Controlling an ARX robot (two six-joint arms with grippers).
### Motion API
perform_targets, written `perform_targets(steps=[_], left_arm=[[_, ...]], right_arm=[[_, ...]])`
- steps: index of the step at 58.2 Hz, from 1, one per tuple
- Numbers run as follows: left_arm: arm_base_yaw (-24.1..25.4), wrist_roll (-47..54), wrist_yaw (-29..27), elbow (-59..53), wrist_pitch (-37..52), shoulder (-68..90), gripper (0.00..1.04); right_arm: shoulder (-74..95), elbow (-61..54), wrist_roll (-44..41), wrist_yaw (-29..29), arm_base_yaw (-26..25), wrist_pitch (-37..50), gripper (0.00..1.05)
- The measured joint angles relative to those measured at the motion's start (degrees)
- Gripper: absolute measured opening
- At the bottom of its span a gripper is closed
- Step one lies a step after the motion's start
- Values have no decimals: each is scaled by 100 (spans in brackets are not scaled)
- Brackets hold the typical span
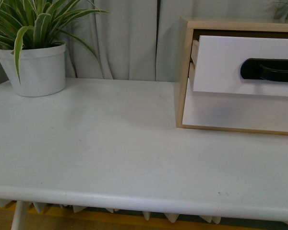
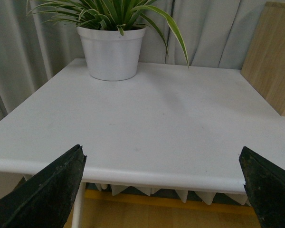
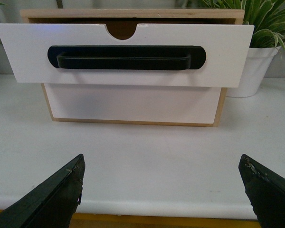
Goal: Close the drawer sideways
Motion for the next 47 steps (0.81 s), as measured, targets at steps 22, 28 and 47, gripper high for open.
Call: perform_targets(steps=[22,28,47], left_arm=[[0,0,0,0,0,0,98],[0,0,0,0,0,0,98],[0,2,0,0,0,0,98]], right_arm=[[0,0,0,0,0,0,95],[0,0,0,0,0,0,95],[0,0,0,0,0,0,95]])
